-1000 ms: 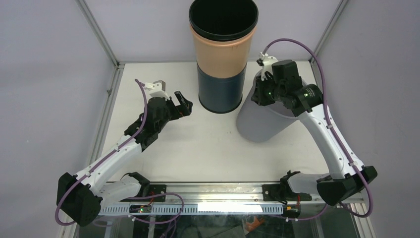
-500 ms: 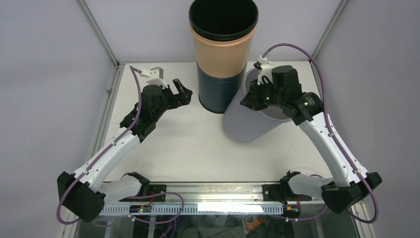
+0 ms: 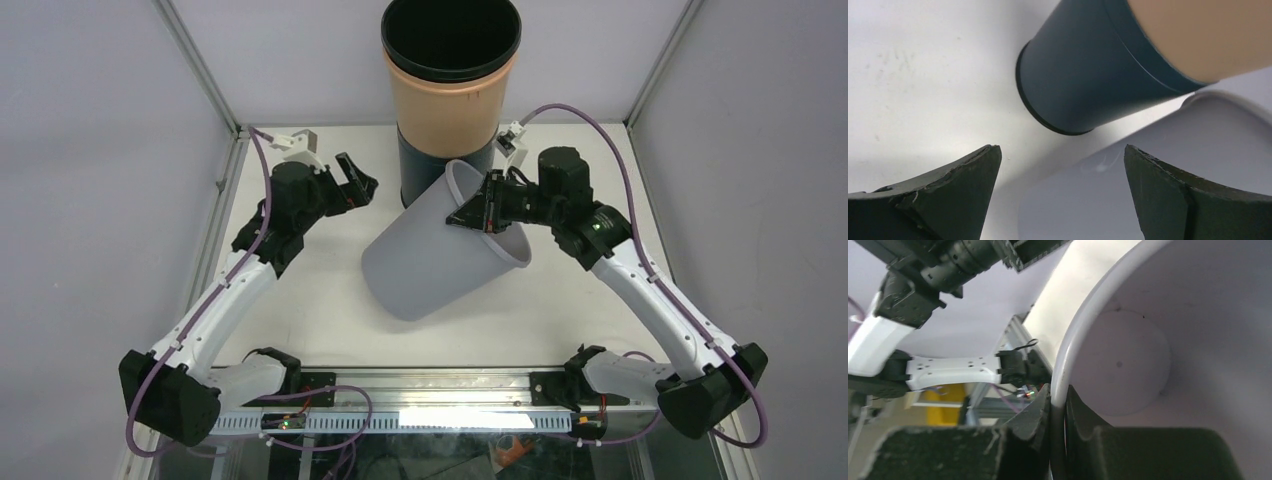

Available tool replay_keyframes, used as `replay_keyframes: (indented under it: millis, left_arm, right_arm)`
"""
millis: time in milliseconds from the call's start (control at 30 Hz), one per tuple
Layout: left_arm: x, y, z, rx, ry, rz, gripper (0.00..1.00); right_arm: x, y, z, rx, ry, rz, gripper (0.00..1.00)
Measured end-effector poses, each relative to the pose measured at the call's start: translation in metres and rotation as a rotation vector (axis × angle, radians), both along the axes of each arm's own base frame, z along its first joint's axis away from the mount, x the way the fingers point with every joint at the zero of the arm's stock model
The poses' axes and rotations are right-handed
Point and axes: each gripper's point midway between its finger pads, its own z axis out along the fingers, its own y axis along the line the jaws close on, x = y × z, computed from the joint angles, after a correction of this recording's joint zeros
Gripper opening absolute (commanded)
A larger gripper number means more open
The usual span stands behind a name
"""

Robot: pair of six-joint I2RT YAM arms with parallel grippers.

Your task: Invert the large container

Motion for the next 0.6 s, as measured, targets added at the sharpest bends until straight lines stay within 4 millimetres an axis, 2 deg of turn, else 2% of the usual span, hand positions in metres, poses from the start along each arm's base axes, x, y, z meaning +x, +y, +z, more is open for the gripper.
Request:
replay_keyframes:
  millis: [133,233,333,433,500,600]
  left_arm:
    - [0.004,0.025,0.015,-0.018,-0.011,0.045,0.99]
    - [0.005,0.043,0.046,-0.029,-0.061,0.090,0.99]
    - [0.001,0.045,0.081,-0.042,-0.126,0.086,0.99]
    - [-0.003,0.043,0.105,-0.055,-0.179,0.068,0.99]
    - [-0.004,0.042,0.108,-0.056,-0.184,0.059,0.99]
    - [-0.003,0.038,0.100,-0.052,-0.159,0.040,0.99]
  right_arm:
    - [-0.007,0.013,-0.007,0.090,0.094,0.042,0.00]
    - [-0.011,0.017,-0.014,0.138,0.164,0.054,0.00]
    - [-0.011,0.017,-0.024,0.188,0.237,0.049,0.00]
    - [-0.008,0.008,-0.041,0.220,0.318,0.012,0.00]
    - [-0.006,-0.005,-0.059,0.244,0.375,-0.031,0.00]
    - [-0.004,-0.022,-0.084,0.272,0.454,-0.100,0.00]
